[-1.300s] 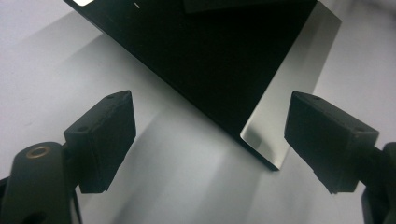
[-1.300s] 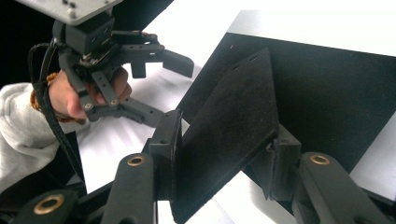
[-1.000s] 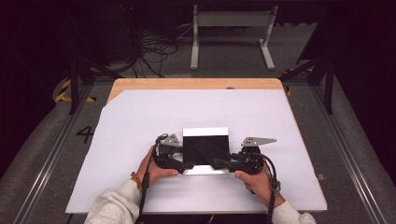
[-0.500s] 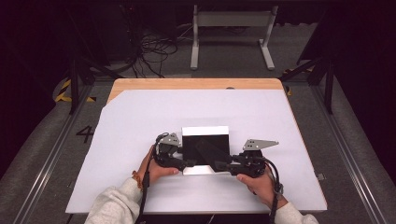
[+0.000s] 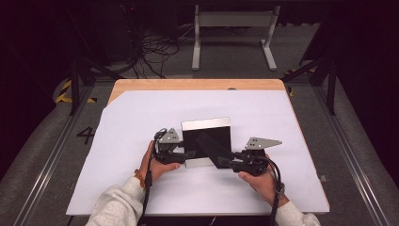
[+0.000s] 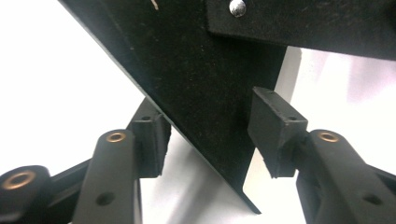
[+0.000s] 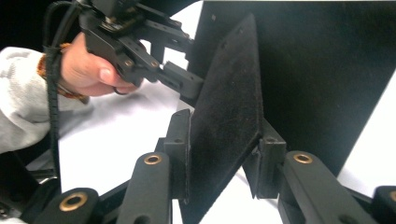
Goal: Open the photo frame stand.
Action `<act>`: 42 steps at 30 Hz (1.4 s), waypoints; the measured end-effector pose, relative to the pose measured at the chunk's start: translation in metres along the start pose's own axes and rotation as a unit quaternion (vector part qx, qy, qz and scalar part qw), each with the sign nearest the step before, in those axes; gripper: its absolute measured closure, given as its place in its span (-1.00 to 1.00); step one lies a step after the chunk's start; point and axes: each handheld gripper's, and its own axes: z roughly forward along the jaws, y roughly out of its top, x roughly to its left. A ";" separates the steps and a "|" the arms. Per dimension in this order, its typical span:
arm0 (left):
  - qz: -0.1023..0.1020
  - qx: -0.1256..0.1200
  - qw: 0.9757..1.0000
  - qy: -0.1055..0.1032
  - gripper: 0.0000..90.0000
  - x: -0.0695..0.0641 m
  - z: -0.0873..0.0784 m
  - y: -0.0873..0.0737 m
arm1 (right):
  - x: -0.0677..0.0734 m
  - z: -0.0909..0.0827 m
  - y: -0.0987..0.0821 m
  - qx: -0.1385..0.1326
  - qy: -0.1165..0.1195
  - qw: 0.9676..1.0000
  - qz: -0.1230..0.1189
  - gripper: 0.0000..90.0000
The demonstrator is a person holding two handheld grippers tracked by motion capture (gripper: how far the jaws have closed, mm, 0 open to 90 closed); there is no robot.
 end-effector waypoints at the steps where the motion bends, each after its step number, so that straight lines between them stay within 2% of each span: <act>1: 0.003 -0.003 1.000 0.002 0.20 0.000 -0.001 0.000 | 0.000 0.000 0.000 0.001 -0.002 1.000 0.000 0.48; 4: 0.003 -0.011 1.000 0.004 0.27 0.000 -0.004 0.001 | 0.000 0.000 -0.001 0.003 -0.005 1.000 -0.006 0.51; 6: 0.010 -0.015 1.000 0.006 0.31 0.001 -0.006 0.001 | 0.000 0.001 -0.002 0.006 -0.007 1.000 -0.008 0.52; 12: 0.018 -0.025 1.000 0.000 0.38 -0.001 -0.011 0.002 | 0.000 -0.001 -0.007 0.015 -0.007 1.000 -0.011 0.53; 14: 0.015 -0.029 0.999 -0.010 0.37 -0.001 -0.011 0.001 | 0.001 -0.001 -0.007 0.020 -0.008 1.000 -0.018 0.53; 18: 0.017 -0.026 0.999 -0.017 0.22 -0.004 -0.008 0.002 | 0.004 -0.002 -0.009 0.026 -0.005 0.999 -0.029 0.54; 21: 0.018 -0.009 1.000 -0.023 0.07 -0.005 -0.001 0.001 | 0.005 -0.003 -0.010 0.027 -0.001 0.999 -0.033 0.54; 24: 0.030 0.016 0.999 -0.026 0.05 -0.009 0.006 -0.001 | 0.006 -0.003 -0.010 0.030 0.003 0.999 -0.038 0.54; 27: 0.039 0.023 0.999 -0.028 0.12 -0.011 0.009 -0.001 | 0.007 -0.004 -0.011 0.038 0.005 0.998 -0.046 0.54; 31: 0.052 0.039 0.998 -0.025 0.30 -0.015 0.014 -0.003 | 0.009 -0.005 -0.013 0.056 0.006 0.996 -0.067 0.55; 36: 0.052 0.041 0.997 -0.028 0.37 -0.016 0.015 -0.005 | 0.012 -0.006 -0.013 0.067 0.006 0.994 -0.084 0.55; 42: 0.056 0.037 0.998 -0.021 0.40 -0.017 0.015 -0.005 | 0.013 -0.006 -0.011 0.078 0.001 0.992 -0.098 0.51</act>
